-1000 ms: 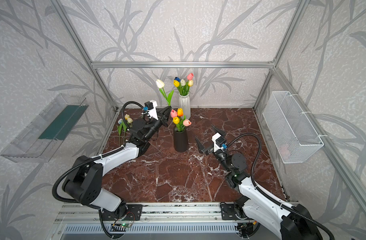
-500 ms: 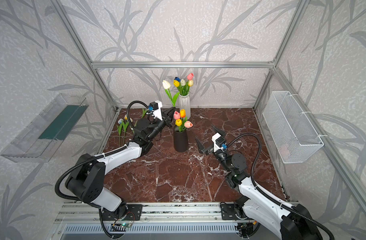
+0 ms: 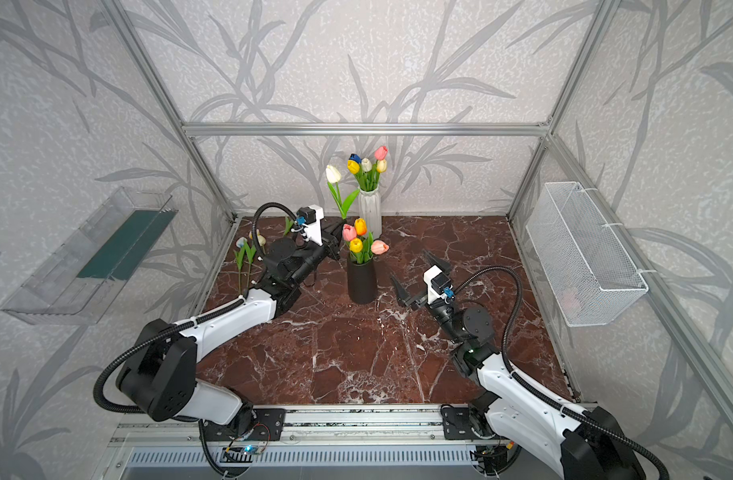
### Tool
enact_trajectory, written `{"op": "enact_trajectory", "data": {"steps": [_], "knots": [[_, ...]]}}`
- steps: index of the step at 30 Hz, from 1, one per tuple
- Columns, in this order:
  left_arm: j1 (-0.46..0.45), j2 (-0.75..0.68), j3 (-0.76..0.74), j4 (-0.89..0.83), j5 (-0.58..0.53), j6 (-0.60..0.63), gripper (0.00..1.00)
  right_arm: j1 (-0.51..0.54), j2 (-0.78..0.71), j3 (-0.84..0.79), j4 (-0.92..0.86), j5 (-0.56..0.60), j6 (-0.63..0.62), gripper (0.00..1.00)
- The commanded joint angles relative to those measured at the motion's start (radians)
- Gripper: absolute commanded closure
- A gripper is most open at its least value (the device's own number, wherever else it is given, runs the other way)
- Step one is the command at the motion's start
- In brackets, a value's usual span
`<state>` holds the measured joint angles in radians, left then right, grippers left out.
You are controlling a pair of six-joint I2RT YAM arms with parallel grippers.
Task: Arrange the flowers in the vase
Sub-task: 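Lower the white tulip stem into the dark cup and open the left gripper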
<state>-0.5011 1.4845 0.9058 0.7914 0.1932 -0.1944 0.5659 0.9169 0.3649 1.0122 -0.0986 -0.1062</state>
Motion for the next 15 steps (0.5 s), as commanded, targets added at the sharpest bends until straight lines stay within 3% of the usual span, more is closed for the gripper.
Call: {"op": "enact_trajectory", "data": {"steps": [1, 4, 6, 9, 15], "knots": [[-0.002, -0.026, -0.02, 0.0, 0.04, 0.002, 0.92, 0.005, 0.004, -0.003, 0.04, -0.009, -0.01, 0.01], [-0.003, -0.038, -0.033, 0.0, 0.068, 0.003, 0.84, 0.005, 0.004, -0.003, 0.04, -0.01, -0.011, 0.0], [-0.002, -0.057, -0.048, -0.004, 0.074, 0.008, 0.71, 0.005, 0.004, -0.004, 0.041, -0.009, -0.011, 0.0], [-0.002, -0.093, -0.061, -0.038, 0.078, 0.026, 0.71, 0.005, 0.005, -0.003, 0.042, -0.009, -0.014, 0.0], [0.015, -0.185, -0.071, -0.199, 0.052, 0.128, 0.59, 0.005, 0.012, -0.004, 0.044, -0.012, -0.015, 0.0]]}}
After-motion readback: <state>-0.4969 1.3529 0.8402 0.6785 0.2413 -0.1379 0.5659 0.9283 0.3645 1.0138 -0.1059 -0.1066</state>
